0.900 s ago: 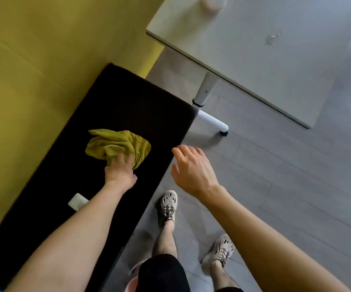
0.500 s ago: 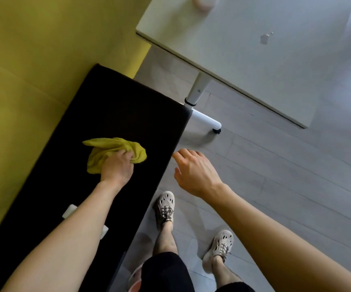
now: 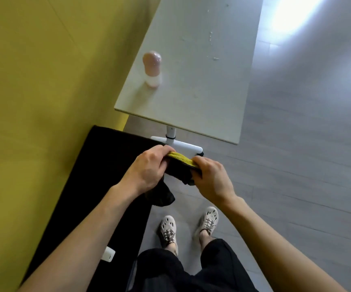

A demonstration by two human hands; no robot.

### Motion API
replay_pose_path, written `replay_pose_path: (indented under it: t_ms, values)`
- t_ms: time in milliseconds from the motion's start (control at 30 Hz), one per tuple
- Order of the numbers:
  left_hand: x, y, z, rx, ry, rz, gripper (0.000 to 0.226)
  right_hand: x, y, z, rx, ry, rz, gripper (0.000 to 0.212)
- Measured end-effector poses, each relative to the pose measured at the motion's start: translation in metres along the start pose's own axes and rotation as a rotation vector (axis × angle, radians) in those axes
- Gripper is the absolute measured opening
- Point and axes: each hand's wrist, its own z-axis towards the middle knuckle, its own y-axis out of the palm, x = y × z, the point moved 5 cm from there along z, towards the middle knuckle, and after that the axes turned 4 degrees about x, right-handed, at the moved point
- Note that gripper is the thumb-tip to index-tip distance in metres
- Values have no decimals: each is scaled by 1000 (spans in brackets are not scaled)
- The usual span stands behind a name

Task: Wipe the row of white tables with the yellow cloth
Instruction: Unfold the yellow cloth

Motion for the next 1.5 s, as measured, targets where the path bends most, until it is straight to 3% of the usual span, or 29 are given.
replay_pose_path:
  t_ms: [100,300,400,500,567,667,700,767,800,867,933,967,1033,1100,1133,1233,1267,1367,1500]
  values:
    - [22,-8,34,36,72,162,42,17,-80,13,79,68,14,18]
    - [32,-27,88,210,-83,261,19,50,-185,45,85,94,106,25]
    - [30,-33,115,110,-253,306,10,78,-216,64,-17,176,216,18]
    - [40,-37,136,7,-330,227,17,101,-231,82,-123,285,259,18]
    - [58,-33,145,24,-368,77,22,99,-228,93,-45,274,274,31]
    - [90,-12,155,-7,-547,-453,38,68,-201,104,76,185,333,37]
    - [99,-5,158,-40,-611,-651,45,53,-189,106,47,114,348,30]
    - [111,3,164,-102,-658,-916,53,31,-161,109,-171,-10,281,4]
    - [114,0,166,-126,-611,-938,45,26,-149,109,-306,-53,231,20]
    - [107,-12,171,-93,-481,-793,19,24,-144,110,-497,-68,310,47]
    - [89,-25,175,-63,-430,-708,28,35,-153,124,-415,56,489,54]
    - [81,-32,177,-86,-405,-696,37,47,-158,134,-286,126,517,52]
    - [76,-49,182,-162,-316,-655,43,59,-169,155,-71,160,325,49]
    - [76,-63,190,-234,-210,-588,38,50,-159,172,-171,104,154,84]
    - [78,-72,193,-257,-166,-540,36,46,-150,182,-239,87,107,87]
    - [73,-110,213,-167,-59,-202,33,38,-148,218,-145,21,-41,19]
    - [68,-124,220,-69,-28,-23,32,36,-157,228,-80,-1,-83,11]
    - [71,-157,239,161,85,301,24,27,-191,252,75,-78,-119,8]
    - [88,-181,245,382,272,313,28,6,-222,267,238,-178,-21,14]
